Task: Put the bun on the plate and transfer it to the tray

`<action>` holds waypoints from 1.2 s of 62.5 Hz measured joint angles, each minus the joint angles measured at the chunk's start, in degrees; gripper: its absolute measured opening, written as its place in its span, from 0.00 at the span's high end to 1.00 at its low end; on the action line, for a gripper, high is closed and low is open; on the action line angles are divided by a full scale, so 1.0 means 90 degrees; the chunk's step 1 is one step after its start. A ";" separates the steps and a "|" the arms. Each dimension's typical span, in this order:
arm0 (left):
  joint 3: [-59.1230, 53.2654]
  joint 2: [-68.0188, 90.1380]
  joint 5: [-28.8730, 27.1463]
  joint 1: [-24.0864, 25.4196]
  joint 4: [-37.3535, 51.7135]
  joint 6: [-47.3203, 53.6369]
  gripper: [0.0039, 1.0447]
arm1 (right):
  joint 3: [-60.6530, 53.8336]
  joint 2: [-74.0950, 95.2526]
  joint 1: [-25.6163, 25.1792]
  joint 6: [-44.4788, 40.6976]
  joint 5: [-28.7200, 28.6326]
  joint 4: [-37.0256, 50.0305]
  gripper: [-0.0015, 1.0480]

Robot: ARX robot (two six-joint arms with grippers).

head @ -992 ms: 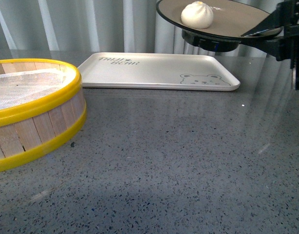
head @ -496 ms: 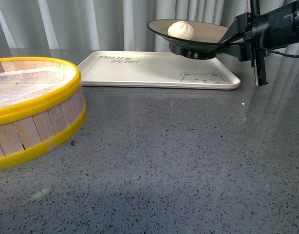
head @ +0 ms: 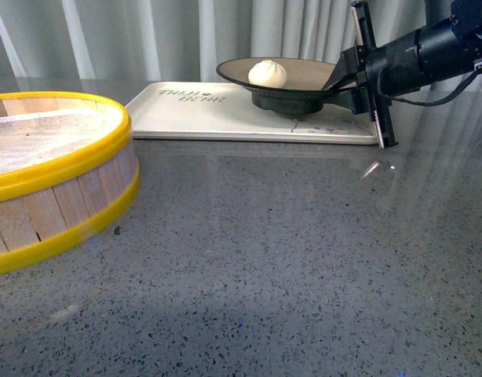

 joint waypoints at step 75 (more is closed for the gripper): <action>0.0000 0.0000 0.0000 0.0000 0.0000 0.0000 0.06 | -0.0515 -0.0185 -0.0155 -0.0109 0.0044 0.0180 0.34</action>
